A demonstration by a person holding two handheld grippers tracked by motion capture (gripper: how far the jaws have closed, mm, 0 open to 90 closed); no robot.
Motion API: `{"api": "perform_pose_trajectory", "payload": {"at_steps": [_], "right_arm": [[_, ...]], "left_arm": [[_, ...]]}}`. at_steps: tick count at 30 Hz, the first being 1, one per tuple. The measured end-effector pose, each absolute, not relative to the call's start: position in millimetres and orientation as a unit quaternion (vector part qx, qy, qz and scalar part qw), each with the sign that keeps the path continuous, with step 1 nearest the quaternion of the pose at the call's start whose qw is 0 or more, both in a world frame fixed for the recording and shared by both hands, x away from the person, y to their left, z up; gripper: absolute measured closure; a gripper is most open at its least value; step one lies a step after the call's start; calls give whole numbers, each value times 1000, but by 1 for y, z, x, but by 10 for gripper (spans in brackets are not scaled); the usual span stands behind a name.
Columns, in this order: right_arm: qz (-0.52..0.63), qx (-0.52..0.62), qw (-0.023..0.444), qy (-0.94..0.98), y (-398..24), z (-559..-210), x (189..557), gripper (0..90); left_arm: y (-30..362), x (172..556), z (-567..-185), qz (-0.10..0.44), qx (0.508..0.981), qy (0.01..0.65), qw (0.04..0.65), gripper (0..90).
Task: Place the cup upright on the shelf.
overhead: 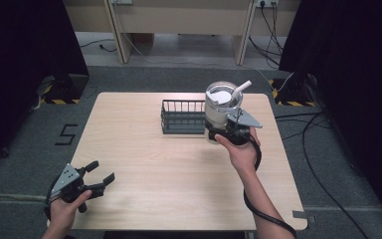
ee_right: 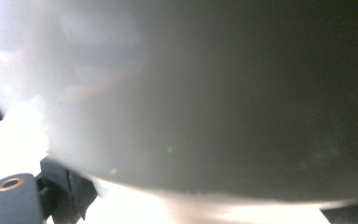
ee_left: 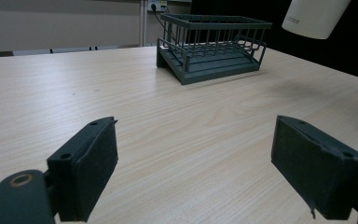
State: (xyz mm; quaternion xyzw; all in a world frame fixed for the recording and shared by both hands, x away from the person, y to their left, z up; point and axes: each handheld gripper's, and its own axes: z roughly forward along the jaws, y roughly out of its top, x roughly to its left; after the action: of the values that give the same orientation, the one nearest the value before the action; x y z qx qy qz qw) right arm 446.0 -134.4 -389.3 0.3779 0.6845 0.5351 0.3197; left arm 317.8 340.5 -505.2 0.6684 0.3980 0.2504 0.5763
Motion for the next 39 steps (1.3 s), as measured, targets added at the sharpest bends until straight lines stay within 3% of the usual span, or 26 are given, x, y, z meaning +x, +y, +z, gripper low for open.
{"api": "perform_pose_trajectory", "payload": {"at_steps": [39], "right_arm": [[531,383,324,683,-119,-367,485,115]], "left_arm": [[341,318,-505,250,668,397,578,141]]}}
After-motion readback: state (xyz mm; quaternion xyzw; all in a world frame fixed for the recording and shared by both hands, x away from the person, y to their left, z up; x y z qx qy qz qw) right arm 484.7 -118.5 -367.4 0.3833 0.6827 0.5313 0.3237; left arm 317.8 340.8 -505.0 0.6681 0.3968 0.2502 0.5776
